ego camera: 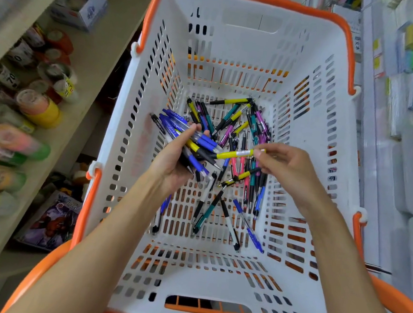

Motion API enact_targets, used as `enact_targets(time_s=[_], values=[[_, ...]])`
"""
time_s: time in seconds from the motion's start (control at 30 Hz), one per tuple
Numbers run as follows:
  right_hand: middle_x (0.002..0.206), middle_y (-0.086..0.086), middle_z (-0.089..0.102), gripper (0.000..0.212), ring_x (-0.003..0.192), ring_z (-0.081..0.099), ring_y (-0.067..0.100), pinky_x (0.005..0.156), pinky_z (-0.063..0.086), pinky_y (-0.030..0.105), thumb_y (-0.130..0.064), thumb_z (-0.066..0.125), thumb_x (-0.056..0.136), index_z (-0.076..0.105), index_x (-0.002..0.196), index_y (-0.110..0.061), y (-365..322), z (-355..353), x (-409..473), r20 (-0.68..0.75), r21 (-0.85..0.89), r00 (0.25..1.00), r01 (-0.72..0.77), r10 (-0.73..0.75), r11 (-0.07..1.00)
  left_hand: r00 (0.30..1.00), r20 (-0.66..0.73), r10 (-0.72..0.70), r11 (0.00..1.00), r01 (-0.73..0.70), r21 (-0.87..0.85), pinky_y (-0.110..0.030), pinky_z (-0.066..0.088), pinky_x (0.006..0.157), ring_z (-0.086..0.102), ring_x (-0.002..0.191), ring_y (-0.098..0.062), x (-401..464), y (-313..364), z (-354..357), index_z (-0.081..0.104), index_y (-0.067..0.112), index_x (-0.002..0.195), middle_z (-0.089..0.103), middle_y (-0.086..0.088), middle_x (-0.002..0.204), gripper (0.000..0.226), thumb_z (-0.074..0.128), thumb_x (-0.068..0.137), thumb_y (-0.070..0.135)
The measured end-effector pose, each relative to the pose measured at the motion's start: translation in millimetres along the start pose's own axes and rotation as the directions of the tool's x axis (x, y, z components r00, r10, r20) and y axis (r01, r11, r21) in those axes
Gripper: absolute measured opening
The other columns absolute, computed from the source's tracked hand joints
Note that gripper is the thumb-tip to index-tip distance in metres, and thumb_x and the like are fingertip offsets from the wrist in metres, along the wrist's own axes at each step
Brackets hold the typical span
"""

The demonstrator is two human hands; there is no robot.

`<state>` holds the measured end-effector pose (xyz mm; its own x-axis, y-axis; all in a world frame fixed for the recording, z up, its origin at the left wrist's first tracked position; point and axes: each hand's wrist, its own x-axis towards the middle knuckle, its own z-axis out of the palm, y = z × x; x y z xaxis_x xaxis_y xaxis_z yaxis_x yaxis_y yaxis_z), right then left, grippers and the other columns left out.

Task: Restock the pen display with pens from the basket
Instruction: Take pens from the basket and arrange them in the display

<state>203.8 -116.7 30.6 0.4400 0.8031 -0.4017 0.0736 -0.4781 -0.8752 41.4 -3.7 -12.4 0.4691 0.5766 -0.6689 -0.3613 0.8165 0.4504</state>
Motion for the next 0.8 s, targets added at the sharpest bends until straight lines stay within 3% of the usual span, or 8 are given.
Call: enact_targets(time_s=[0.1,0.2,0.3,0.4,0.53,0.6,0.7,0.8], values=[[0.1,-0.007,0.069,0.013,0.099,0.065,0.008,0.09,0.051,0.023,-0.016,0.056,0.094,0.066,0.096,-0.025,-4.7,4.3,0.1,-0.126,0.125,0.979,0.177,-0.161,0.976,1.0,0.018,-0.026,0.998,0.027,-0.048,-0.035,0.056,0.084,0.068,0.085,-0.015,-0.6,3.4,-2.8,0.065,0.011,0.086,0.07,-0.006,0.083,0.013,0.057,0.094,0.018],[0.102,-0.003,0.069,0.013,0.092,0.069,0.009,0.079,0.056,0.022,-0.012,0.055,0.094,0.066,0.098,-0.017,-9.2,7.0,-3.5,-0.135,0.21,0.972,0.215,-0.19,0.954,0.996,0.039,-0.078,0.997,0.079,-0.016,-0.031,0.059,0.077,0.067,0.085,-0.015,-2.0,1.6,-2.7,0.066,0.008,0.087,0.07,-0.006,0.085,0.012,0.057,0.093,0.013],[0.109,-0.009,0.065,0.015,0.099,0.065,0.006,0.09,0.054,0.028,-0.029,0.056,0.094,0.063,0.105,-0.023,0.3,12.9,-2.4,-0.067,-0.02,0.986,0.151,-0.152,0.988,0.99,0.065,-0.127,0.991,0.129,-0.036,-0.033,0.06,0.073,0.068,0.082,-0.018,-5.1,-1.8,0.8,0.067,0.006,0.086,0.072,-0.008,0.078,0.012,0.057,0.092,0.011],[0.119,-0.01,0.057,0.04,0.111,0.056,0.012,0.101,0.045,0.039,-0.059,0.047,0.088,0.05,0.119,-0.033,8.5,14.7,4.9,0.166,-0.207,0.978,-0.09,0.125,0.974,0.991,0.059,-0.119,0.99,0.123,-0.068,-0.033,0.059,0.072,0.07,0.074,-0.017,-6.7,0.2,3.2,0.067,0.005,0.086,0.072,-0.009,0.075,0.013,0.057,0.093,0.011],[0.129,0.0,0.052,0.04,0.112,0.056,0.02,0.094,0.051,0.036,-0.013,0.052,0.095,0.046,0.134,-0.02,26.5,33.4,5.0,0.431,-0.514,0.831,-0.094,0.352,0.852,0.996,0.03,-0.085,0.996,0.085,0.002,-0.033,0.057,0.081,0.067,0.084,-0.017,-3.4,1.8,0.8,0.067,0.007,0.092,0.069,-0.007,0.093,0.011,0.059,0.092,0.014],[0.128,0.004,0.05,0.047,0.106,0.057,0.023,0.087,0.052,0.037,0.001,0.051,0.091,0.047,0.134,-0.02,42.9,43.6,2.0,0.43,-0.631,0.824,-0.017,0.369,0.775,0.997,0.025,-0.076,0.997,0.075,0.012,-0.032,0.056,0.084,0.067,0.088,-0.017,-1.4,3.4,0.3,0.068,0.007,0.095,0.068,-0.008,0.1,0.012,0.059,0.091,0.014],[0.126,0.005,0.05,0.056,0.099,0.057,0.024,0.07,0.048,0.035,0.008,0.049,0.085,0.051,0.13,-0.026,63.5,54.1,-1.6,0.428,-0.835,0.834,0.216,0.349,0.506,0.998,0.017,-0.067,0.998,0.066,0.007,-0.034,0.055,0.086,0.067,0.09,-0.018,0.5,4.7,-1.1,0.069,0.007,0.093,0.07,-0.009,0.098,0.011,0.061,0.089,0.013],[0.12,0.006,0.051,0.044,0.099,0.057,0.027,0.064,0.04,0.032,0.003,0.057,0.087,0.057,0.123,-0.023,81.0,60.0,-3.1,0.44,-0.88,0.876,0.376,0.2,0.288,0.995,0.029,-0.093,0.995,0.092,0.025,-0.034,0.058,0.081,0.07,0.085,-0.016,-1.7,2.0,-0.5,0.076,0.009,0.078,0.073,-0.005,0.086,0.019,0.061,0.089,0.013]])
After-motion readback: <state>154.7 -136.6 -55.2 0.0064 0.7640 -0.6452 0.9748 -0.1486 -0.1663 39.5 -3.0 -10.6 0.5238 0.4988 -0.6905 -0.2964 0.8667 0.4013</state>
